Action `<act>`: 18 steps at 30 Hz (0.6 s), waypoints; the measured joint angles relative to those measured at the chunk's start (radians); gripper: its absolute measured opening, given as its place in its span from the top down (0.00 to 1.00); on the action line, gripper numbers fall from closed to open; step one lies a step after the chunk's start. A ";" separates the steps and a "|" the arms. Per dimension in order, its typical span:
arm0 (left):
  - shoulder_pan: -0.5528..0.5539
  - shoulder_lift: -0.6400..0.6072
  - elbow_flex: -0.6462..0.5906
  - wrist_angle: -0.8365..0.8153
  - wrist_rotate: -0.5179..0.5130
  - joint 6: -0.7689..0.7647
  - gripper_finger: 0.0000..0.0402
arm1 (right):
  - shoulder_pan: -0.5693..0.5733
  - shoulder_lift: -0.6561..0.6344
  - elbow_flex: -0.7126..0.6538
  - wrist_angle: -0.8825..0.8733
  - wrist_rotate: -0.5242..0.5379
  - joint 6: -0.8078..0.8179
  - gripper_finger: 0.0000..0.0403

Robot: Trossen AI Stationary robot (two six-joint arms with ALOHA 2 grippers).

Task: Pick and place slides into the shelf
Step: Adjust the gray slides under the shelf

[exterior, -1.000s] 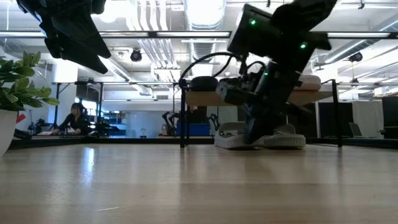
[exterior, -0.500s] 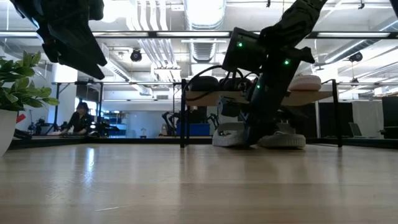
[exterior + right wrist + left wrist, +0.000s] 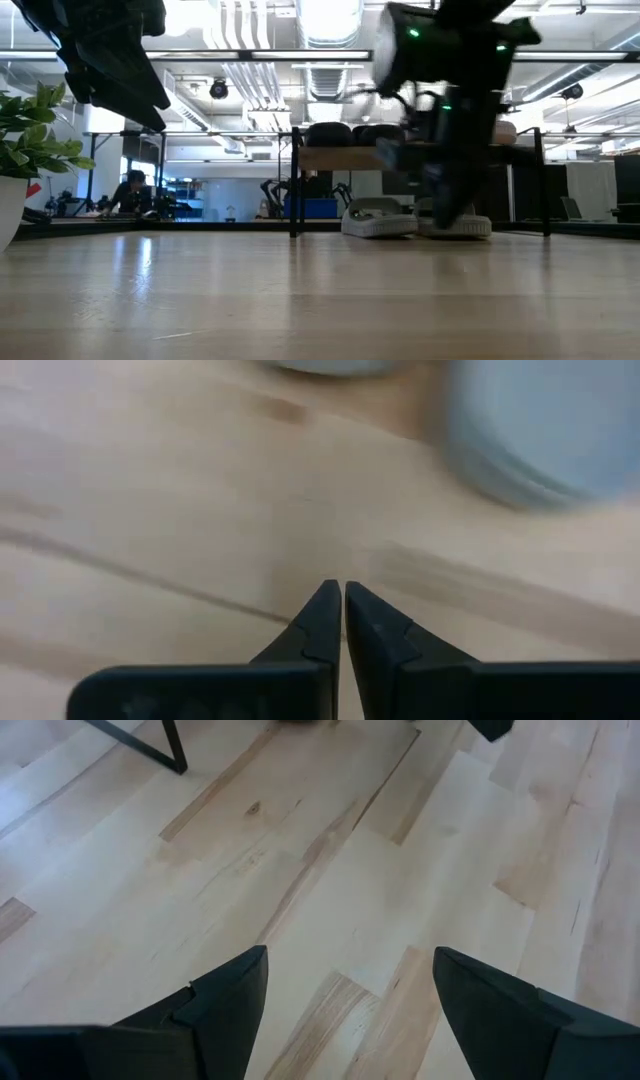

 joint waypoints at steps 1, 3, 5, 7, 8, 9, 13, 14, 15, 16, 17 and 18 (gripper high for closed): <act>0.000 0.000 0.000 0.000 0.000 0.000 0.33 | 0.010 0.000 -0.002 -0.052 0.001 0.054 0.97; 0.000 0.000 -0.001 0.000 0.000 0.000 0.33 | 0.025 -0.002 -0.025 -0.117 0.001 0.148 0.97; 0.001 0.000 -0.005 0.000 -0.002 0.000 0.33 | 0.031 -0.005 -0.055 -0.148 0.000 0.199 0.97; 0.001 0.000 -0.008 0.000 -0.002 0.000 0.33 | 0.029 -0.011 -0.077 -0.130 0.000 0.217 0.97; 0.001 0.000 -0.010 0.000 -0.003 0.000 0.33 | 0.022 -0.013 -0.089 -0.128 0.001 0.221 0.97; 0.001 0.000 -0.012 0.000 -0.004 0.000 0.33 | 0.013 -0.013 -0.099 -0.127 0.002 0.223 0.97; 0.001 0.000 -0.012 0.001 -0.003 0.000 0.33 | -0.023 -0.014 -0.128 -0.112 0.026 0.216 0.97; 0.001 0.000 -0.011 0.000 -0.003 0.000 0.33 | -0.032 -0.014 -0.131 -0.111 0.033 0.216 0.97; 0.001 0.000 -0.011 0.001 -0.003 0.000 0.33 | -0.040 -0.015 -0.133 -0.108 0.047 0.215 0.97; 0.001 -0.001 -0.010 0.004 -0.004 0.000 0.33 | -0.051 -0.015 -0.134 -0.109 0.067 0.215 0.97; 0.001 -0.001 -0.010 0.005 -0.004 0.000 0.33 | -0.062 -0.014 -0.135 -0.108 0.079 0.213 0.97; 0.001 -0.001 -0.011 0.004 -0.003 0.000 0.33 | -0.071 -0.014 -0.136 -0.102 0.092 0.205 0.97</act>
